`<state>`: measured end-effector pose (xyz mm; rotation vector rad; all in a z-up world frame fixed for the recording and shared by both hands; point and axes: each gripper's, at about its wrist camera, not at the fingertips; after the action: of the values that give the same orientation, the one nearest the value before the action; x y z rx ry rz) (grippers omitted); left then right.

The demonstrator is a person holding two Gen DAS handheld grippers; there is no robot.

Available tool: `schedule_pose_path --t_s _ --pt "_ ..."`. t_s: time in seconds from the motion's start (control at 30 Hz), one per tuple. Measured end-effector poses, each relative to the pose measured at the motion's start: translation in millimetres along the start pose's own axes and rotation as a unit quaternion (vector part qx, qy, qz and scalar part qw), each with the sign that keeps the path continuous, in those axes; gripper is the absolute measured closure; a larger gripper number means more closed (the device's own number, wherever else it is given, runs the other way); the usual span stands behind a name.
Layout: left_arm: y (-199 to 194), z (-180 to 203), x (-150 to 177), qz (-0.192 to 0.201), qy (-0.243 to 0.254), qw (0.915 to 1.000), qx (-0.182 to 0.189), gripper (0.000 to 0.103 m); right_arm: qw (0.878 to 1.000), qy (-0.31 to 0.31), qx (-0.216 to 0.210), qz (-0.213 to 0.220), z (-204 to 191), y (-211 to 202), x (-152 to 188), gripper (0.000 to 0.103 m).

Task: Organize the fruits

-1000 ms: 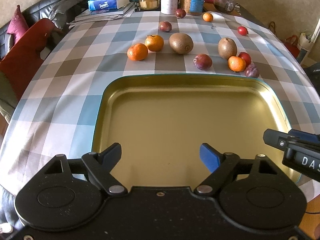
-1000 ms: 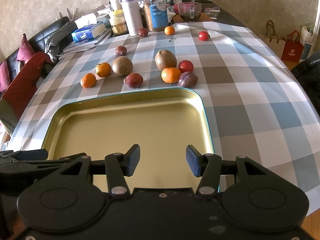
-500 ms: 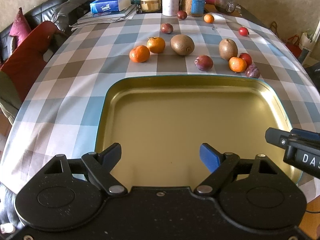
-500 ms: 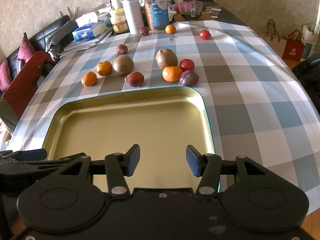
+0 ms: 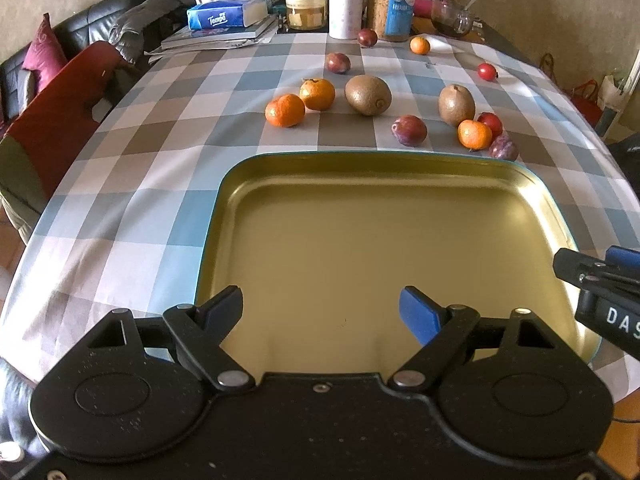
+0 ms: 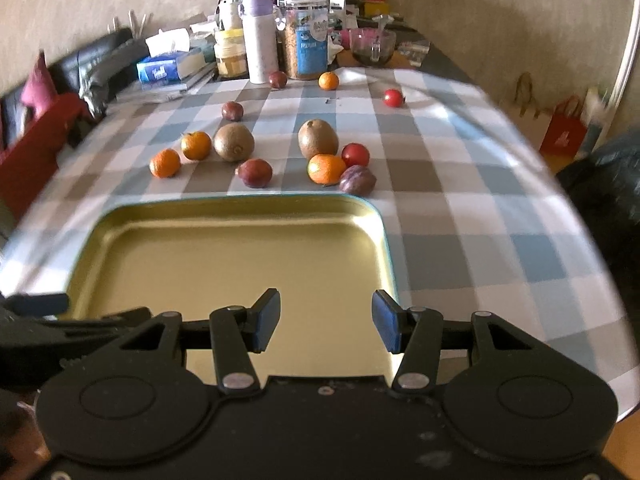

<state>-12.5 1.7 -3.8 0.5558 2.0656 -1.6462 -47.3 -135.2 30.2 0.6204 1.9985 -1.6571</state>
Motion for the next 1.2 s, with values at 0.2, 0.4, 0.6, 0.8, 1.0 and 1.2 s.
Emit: schedule_pose_path --t_s 0.2,0.4,0.6,0.8,1.0,1.2 --pt "-5 -6 6 0.008 -0.003 0.9999 0.007 0.017 1.0 0.009 0.023 -0.002 -5 -2 3 0.05" --pt "-11 -12 12 0.01 -0.006 0.9995 0.028 0.017 1.0 0.026 0.012 -0.004 -4 -6 8 0.053" --pt "-17 -16 9 0.019 -0.001 0.9988 0.044 0.017 1.0 0.006 -0.014 -0.003 -7 -10 10 0.054" --pt "-23 -18 -8 0.05 0.013 0.9975 0.048 0.017 0.998 0.036 -0.045 -0.024 2 -6 5 0.059" --pt "-24 -18 -42 0.1 0.008 0.9943 0.036 0.017 0.998 0.046 -0.049 -0.016 13 -1 -14 0.059" --pt "-15 -14 -81 0.154 0.008 0.988 0.014 0.016 0.997 0.061 -0.039 0.013 33 11 -49 0.059"
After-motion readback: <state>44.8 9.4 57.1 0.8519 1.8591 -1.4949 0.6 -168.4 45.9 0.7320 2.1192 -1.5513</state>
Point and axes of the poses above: each gripper's, at about its wrist camera, not at the fingertips, and y roughly the way its jaws point, z to its right, x to its underside, and after that the axes turned 14 degrees about -x, right-handed
